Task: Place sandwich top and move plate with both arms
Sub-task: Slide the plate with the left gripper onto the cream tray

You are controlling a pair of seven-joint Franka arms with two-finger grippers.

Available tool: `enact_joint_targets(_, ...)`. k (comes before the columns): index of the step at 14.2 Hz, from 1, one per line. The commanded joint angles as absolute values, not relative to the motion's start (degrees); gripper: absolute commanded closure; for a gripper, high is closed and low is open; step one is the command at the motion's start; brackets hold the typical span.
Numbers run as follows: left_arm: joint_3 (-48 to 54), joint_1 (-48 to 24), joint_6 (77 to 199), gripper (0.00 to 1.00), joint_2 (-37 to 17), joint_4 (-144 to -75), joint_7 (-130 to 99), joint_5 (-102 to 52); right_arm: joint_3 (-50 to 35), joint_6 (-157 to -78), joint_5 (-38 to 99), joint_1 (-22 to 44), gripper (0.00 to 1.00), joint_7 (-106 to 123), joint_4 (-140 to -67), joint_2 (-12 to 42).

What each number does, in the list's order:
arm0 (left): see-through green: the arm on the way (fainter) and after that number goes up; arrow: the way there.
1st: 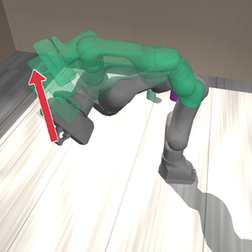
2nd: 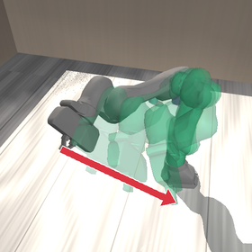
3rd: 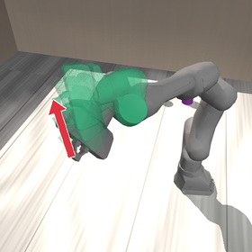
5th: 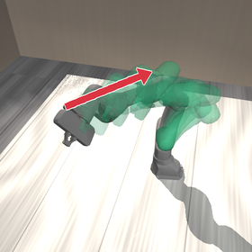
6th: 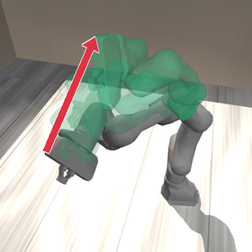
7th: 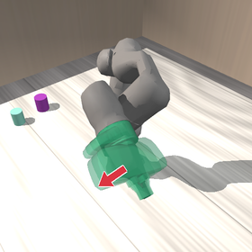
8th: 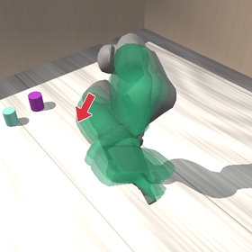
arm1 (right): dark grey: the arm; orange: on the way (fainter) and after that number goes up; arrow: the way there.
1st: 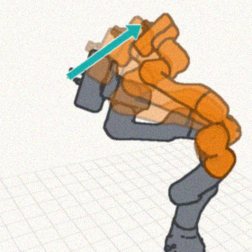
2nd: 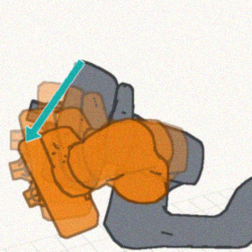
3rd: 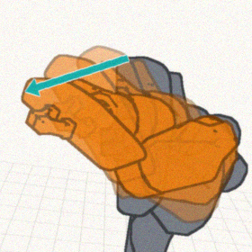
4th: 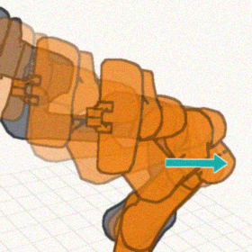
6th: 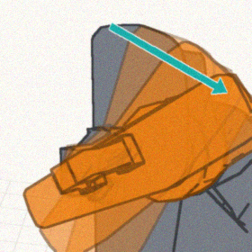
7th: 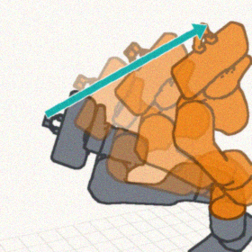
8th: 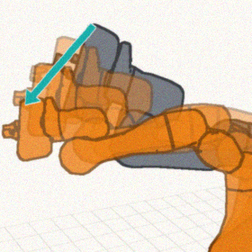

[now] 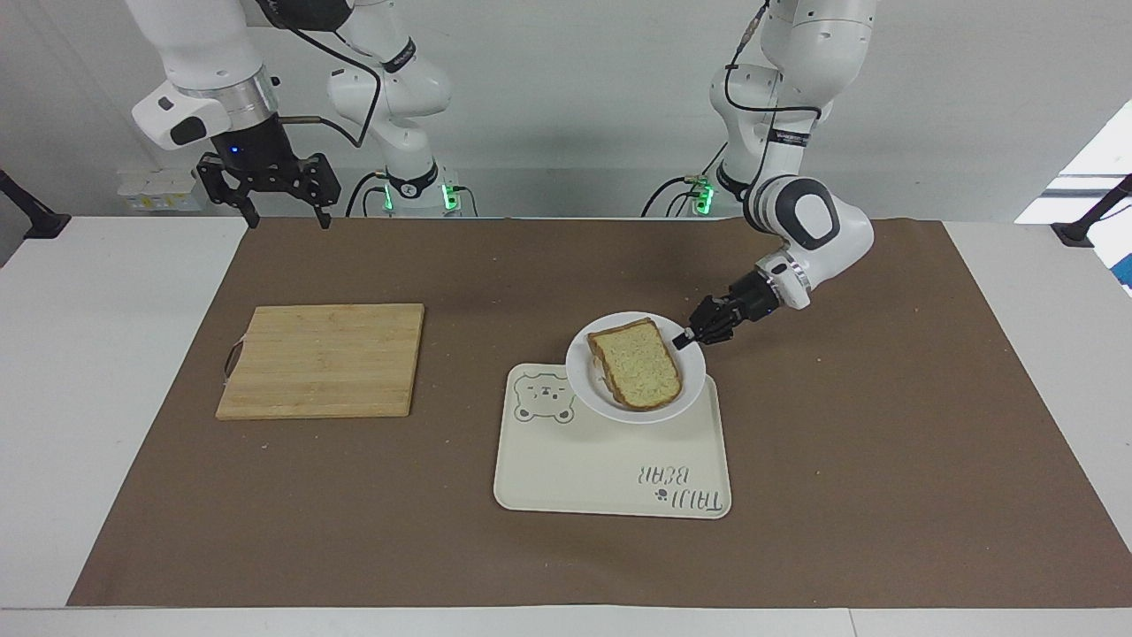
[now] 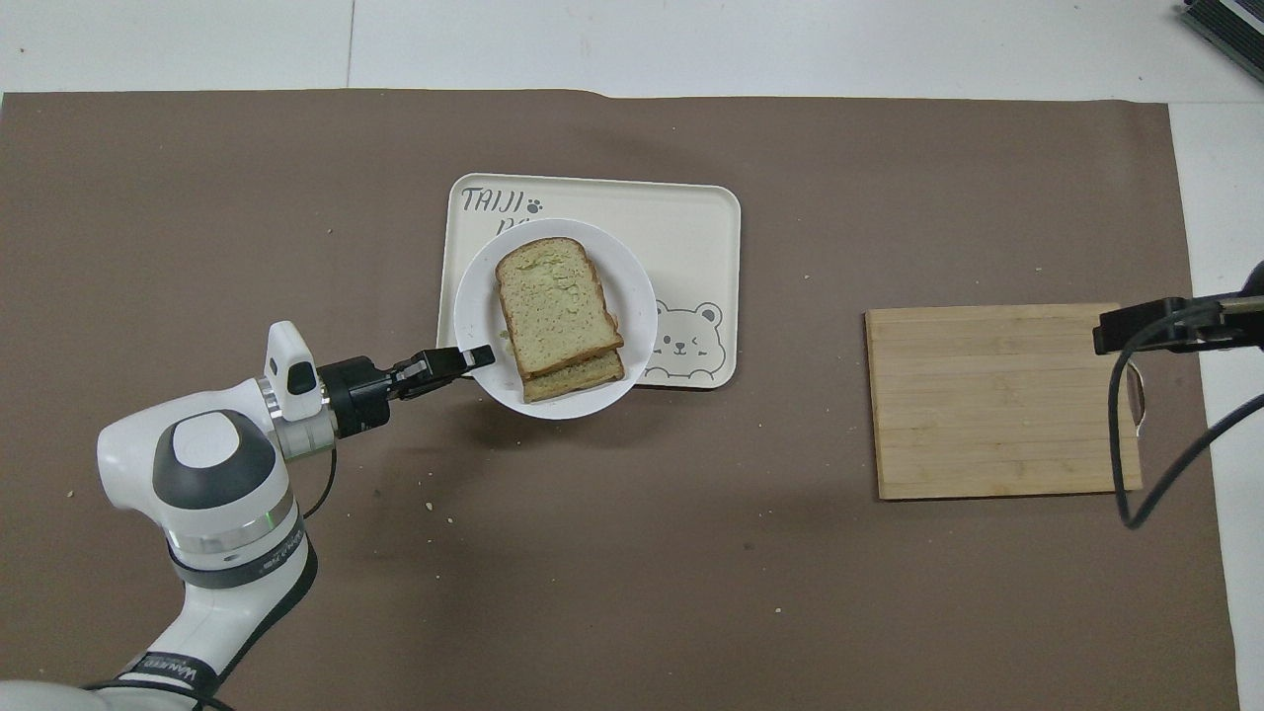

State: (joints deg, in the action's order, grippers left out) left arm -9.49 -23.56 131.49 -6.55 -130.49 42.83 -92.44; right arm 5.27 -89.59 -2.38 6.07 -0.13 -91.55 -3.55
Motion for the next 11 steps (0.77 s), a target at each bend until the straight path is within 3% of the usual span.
enact_joint_targets(1, -9.2, -22.6, 132.2, 1.00, -13.6, -120.3, 32.7, -83.6, 5.0, -88.5, -0.4, 5.3, 0.00, 1.8, -91.3, -4.2)
enact_joint_targets(6, -8.6, -20.6, 131.7, 1.00, -23.4, -108.7, 30.9, -74.5, 5.3, -83.1, 3.2, 4.9, 0.00, 1.9, -88.4, -3.3)
enact_joint_targets(9, -8.6, -20.8, 131.0, 1.00, -23.8, -107.8, 28.9, -70.6, 5.4, -85.7, 3.0, 4.8, 0.00, 1.4, -89.0, -3.8)
enact_joint_targets(10, -8.6, -21.0, 131.0, 0.96, -23.8, -107.8, 28.7, -70.6, 5.4, -85.7, 3.1, 4.1, 0.00, 1.6, -89.0, -3.9)
enact_joint_targets(11, -8.6, -21.4, 131.0, 0.64, -23.8, -107.8, 28.6, -70.3, 5.4, -85.5, 3.1, 3.8, 0.00, 1.6, -89.0, -3.9)
